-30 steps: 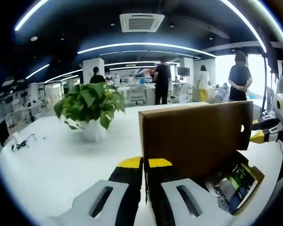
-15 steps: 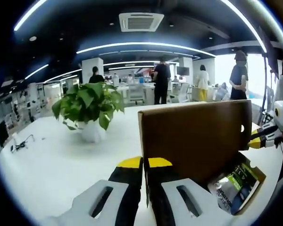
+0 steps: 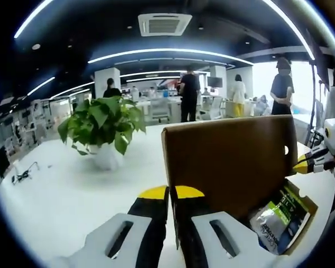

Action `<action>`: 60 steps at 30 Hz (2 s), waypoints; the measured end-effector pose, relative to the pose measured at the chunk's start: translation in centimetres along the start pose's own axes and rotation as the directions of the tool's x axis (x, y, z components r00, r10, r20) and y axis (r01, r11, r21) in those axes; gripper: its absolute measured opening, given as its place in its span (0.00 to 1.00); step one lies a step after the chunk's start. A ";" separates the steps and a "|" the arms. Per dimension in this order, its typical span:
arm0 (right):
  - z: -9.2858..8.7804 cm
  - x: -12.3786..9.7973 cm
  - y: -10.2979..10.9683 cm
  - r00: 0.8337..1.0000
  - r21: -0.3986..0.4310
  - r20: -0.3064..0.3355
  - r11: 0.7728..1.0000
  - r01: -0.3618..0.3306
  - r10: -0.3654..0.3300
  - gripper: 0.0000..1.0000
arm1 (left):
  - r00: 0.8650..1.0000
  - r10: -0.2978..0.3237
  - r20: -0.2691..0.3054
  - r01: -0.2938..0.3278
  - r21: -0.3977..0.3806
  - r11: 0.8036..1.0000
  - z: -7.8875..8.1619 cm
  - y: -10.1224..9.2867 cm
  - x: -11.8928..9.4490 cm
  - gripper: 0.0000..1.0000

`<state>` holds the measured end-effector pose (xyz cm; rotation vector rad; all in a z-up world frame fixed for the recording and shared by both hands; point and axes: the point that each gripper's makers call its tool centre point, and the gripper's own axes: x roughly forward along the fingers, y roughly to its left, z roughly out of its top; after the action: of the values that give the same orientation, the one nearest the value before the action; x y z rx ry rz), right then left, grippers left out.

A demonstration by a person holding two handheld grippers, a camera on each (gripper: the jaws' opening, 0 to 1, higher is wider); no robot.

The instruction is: Operate the shoe box by opening the lid, removing the specified soft item, and placing it in the target area until the item is outside and the box remains undamaged.

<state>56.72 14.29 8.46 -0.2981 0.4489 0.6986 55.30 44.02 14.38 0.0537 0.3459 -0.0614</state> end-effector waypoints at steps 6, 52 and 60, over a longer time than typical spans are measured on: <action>0.2 0.2 -0.2 1.000 0.020 0.000 1.000 -0.005 0.005 0.01 | 0.999 -0.013 -0.043 0.013 -0.006 1.000 -1.8 0.1 -0.3 0.03; 0.6 2.2 -1.5 0.999 0.070 -0.046 0.997 -0.023 0.026 0.02 | 0.987 -0.026 -0.156 0.017 -0.065 0.998 -5.9 -0.2 1.6 0.01; 0.4 2.8 -1.8 0.998 0.085 -0.059 0.996 -0.026 0.031 0.02 | 0.984 -0.030 -0.175 0.016 -0.081 0.997 -6.2 0.0 2.5 0.01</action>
<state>59.95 14.68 7.59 -0.2346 0.5399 0.6977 55.52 44.29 7.69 -0.0234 0.5254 -0.0661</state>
